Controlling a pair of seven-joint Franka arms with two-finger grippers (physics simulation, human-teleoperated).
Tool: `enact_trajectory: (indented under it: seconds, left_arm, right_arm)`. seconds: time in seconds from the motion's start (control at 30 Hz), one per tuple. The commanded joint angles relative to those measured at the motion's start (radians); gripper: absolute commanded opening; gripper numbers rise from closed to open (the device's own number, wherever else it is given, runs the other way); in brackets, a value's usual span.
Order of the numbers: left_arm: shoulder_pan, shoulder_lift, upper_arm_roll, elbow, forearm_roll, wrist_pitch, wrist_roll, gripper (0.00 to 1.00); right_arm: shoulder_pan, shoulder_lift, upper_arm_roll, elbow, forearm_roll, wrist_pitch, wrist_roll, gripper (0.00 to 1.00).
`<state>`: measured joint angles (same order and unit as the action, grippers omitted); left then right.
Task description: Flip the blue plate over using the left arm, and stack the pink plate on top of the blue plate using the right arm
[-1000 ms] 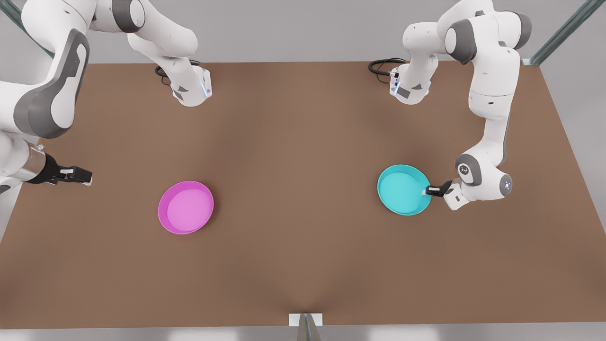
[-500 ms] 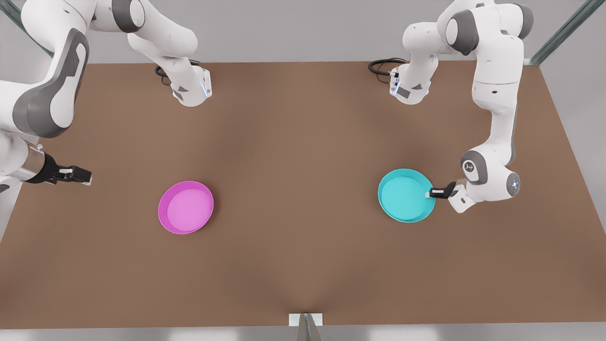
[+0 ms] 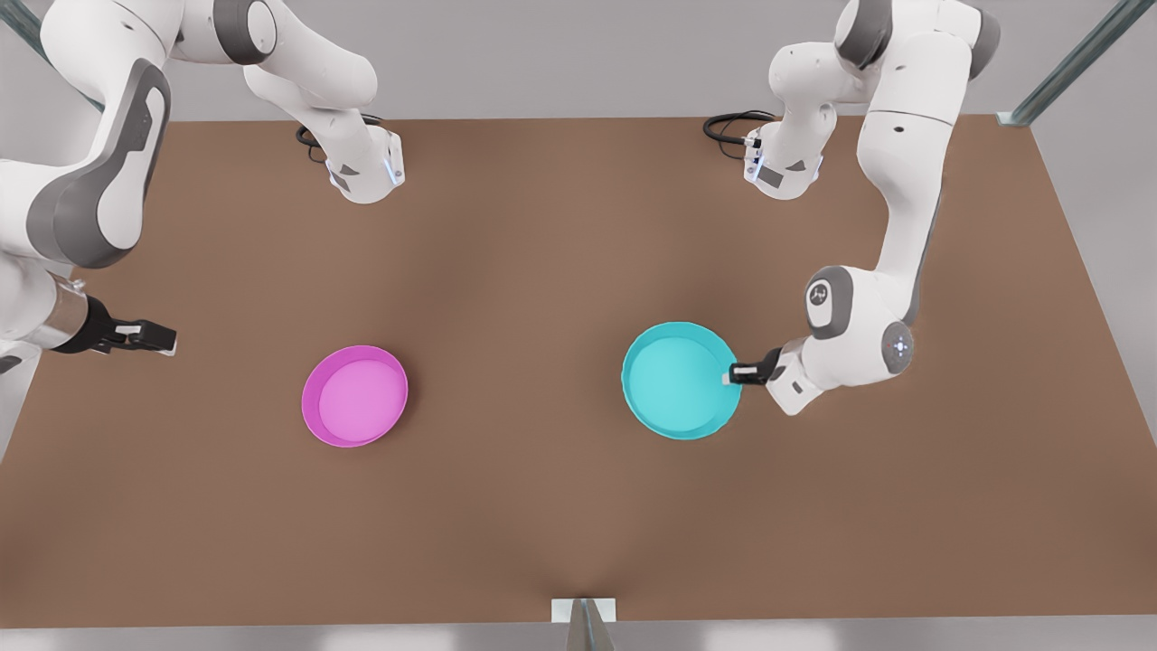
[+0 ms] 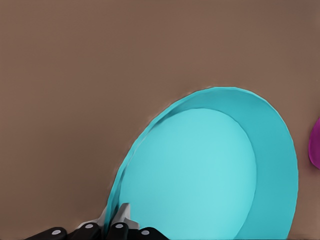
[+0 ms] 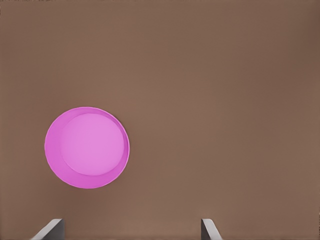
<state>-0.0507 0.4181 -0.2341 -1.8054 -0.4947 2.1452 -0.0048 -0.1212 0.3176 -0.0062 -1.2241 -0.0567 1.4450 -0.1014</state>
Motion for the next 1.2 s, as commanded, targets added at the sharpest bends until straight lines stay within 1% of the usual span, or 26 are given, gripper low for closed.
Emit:
enact_trajectory:
  seconds: [0.0, 0.13, 0.17, 0.2, 0.27, 0.37, 0.4, 0.47, 0.5, 0.53, 0.57, 0.6, 0.63, 0.67, 0.7, 0.77, 0.8, 0.83, 0.87, 0.93, 0.97, 1.03, 1.07, 1.1, 1.13, 1.17]
  left_arm:
    - [0.0, 0.004, -0.01, 0.012, -0.117, -0.001, -0.003, 0.21]
    - [-0.058, 0.024, -0.014, 0.089, -0.113, 0.001, -0.058, 0.21]
    - [-0.077, 0.037, -0.013, 0.121, -0.113, 0.001, -0.061, 0.21]
    - [-0.11, 0.06, -0.011, 0.185, -0.11, 0.001, -0.103, 0.21]
    - [-0.179, 0.099, -0.011, 0.262, -0.042, 0.001, -0.193, 0.21]
    - [-0.259, 0.177, -0.01, 0.39, 0.117, -0.014, -0.302, 0.21]
    - [-0.294, 0.183, -0.01, 0.403, 0.234, -0.013, -0.31, 0.21]
    - [-0.336, 0.218, -0.008, 0.479, 0.312, -0.016, -0.308, 0.21]
    - [-0.343, 0.218, -0.008, 0.483, 0.45, -0.01, -0.296, 0.21]
    - [-0.345, 0.217, -0.013, 0.486, 0.542, -0.002, -0.282, 0.21]
    - [-0.345, 0.215, -0.011, 0.486, 0.548, -0.004, -0.233, 0.21]
    - [-0.347, 0.206, -0.013, 0.486, 0.616, -0.016, -0.212, 0.21]
    - [-0.38, 0.203, -0.01, 0.489, 0.68, -0.01, -0.21, 0.21]
    - [-0.403, 0.205, -0.011, 0.512, 0.754, -0.008, -0.213, 0.21]
    - [-0.431, 0.206, -0.008, 0.517, 0.847, -0.001, -0.224, 0.21]
    - [-0.463, 0.215, -0.004, 0.535, 0.941, 0.004, -0.213, 0.21]
    - [-0.495, 0.234, -0.004, 0.548, 1.096, 0.005, -0.219, 0.21]
    - [-0.52, 0.251, -0.001, 0.586, 1.131, 0.004, -0.227, 0.21]
    - [-0.532, 0.251, 0.001, 0.592, 1.156, 0.001, -0.228, 0.21]
    - [-0.59, 0.251, 0.01, 0.598, 1.343, -0.016, -0.23, 0.21]
    - [-0.627, 0.249, 0.032, 0.603, 1.444, -0.045, -0.235, 0.21]
    - [-0.751, 0.249, 0.169, 0.603, 1.617, -0.07, -0.284, 0.21]
    - [-0.807, 0.251, 0.226, 0.604, 1.682, -0.082, -0.284, 0.21]
    - [-0.836, 0.254, 0.24, 0.63, 1.76, -0.11, -0.274, 0.21]
    - [-0.851, 0.28, 0.24, 0.65, 1.832, -0.122, -0.27, 0.21]
    - [-0.859, 0.307, 0.24, 0.687, 1.935, -0.136, -0.262, 0.21]
  right_arm:
    - [0.0, 0.0, -0.001, 0.0, 0.0, 0.0, 0.0, 1.0]
    - [-0.003, 0.001, -0.001, 0.0, 0.0, 0.0, 0.0, 1.0]
    - [-0.003, 0.001, 0.0, 0.0, 0.0, 0.0, 0.0, 1.0]
    - [-0.005, 0.001, 0.0, 0.0, 0.0, 0.0, 0.0, 1.0]
    - [-0.005, 0.001, -0.001, 0.0, 0.001, 0.002, 0.0, 1.0]
    - [-0.003, 0.006, -0.001, 0.0, 0.001, 0.002, 0.0, 1.0]
    - [-0.003, 0.006, 0.0, 0.0, 0.001, 0.0, 0.0, 1.0]
    - [-0.003, 0.006, -0.001, 0.0, 0.001, 0.0, 0.0, 1.0]
    - [-0.003, 0.011, -0.001, 0.0, 0.0, 0.0, 0.002, 1.0]
    - [-0.005, 0.009, -0.004, 0.008, 0.0, 0.0, 0.002, 1.0]
    - [-0.006, 0.012, -0.008, 0.031, -0.002, 0.002, 0.002, 1.0]
    - [-0.005, 0.021, -0.008, 0.02, -0.006, 0.029, 0.002, 1.0]
    - [0.001, 0.066, -0.006, 0.025, 0.0, 0.051, 0.002, 1.0]
    - [0.002, 0.074, -0.005, 0.02, 0.003, 0.094, -0.001, 1.0]
    - [0.008, 0.095, -0.001, 0.02, 0.028, 0.095, -0.004, 1.0]
    - [0.032, 0.136, 0.018, 0.023, 0.026, 0.103, -0.003, 1.0]
    - [0.037, 0.172, 0.032, 0.02, 0.06, 0.158, -0.009, 1.0]
    - [0.04, 0.182, 0.045, 0.02, 0.051, 0.193, -0.012, 1.0]
    - [0.075, 0.186, 0.043, 0.017, 0.012, 0.242, -0.012, 1.0]
    - [0.072, 0.192, 0.042, -0.018, 0.006, 0.247, -0.009, 1.0]
    - [0.052, 0.195, 0.042, -0.018, 0.017, 0.198, -0.011, 1.0]
    - [0.046, 0.21, 0.042, -0.021, 0.043, 0.066, -0.012, 1.0]
    - [-0.02, 0.215, 0.04, -0.025, 0.172, -0.026, -0.037, 1.0]
    - [-0.077, 0.23, 0.035, -0.073, 0.212, -0.058, -0.202, 1.0]
    - [-0.112, 0.153, 0.037, -0.25, 0.267, 0.064, -0.227, 1.0]
    - [-0.127, 0.104, 0.037, -0.414, 0.357, 0.239, -0.26, 1.0]
